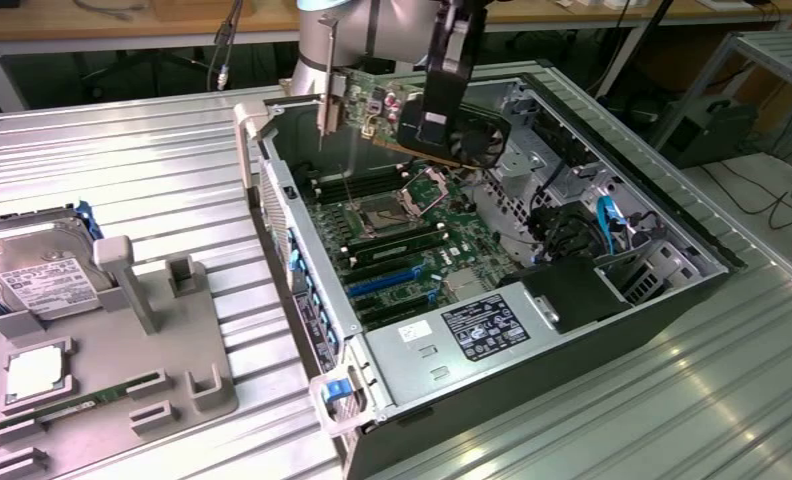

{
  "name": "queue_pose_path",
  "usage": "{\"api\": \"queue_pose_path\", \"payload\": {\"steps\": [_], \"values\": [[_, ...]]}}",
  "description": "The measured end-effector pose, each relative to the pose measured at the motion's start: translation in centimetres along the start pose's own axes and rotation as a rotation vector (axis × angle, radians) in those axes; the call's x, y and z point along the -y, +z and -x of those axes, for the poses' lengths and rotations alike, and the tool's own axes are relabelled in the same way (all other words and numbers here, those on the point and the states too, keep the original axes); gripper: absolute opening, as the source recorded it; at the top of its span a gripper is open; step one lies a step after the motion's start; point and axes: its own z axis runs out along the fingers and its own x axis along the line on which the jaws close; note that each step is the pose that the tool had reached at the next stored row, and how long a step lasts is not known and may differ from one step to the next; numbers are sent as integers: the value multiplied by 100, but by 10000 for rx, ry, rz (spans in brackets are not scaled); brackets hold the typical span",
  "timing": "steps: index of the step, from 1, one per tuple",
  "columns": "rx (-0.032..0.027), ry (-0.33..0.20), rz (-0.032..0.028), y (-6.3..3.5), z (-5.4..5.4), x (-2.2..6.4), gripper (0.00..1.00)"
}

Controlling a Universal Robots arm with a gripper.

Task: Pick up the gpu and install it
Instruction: 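Insert the gpu into the slot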

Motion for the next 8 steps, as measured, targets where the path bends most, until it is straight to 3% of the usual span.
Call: {"api": "queue_pose_path", "payload": {"steps": [8], "values": [[15, -1510, 4, 2, 0, 0, 28]]}}
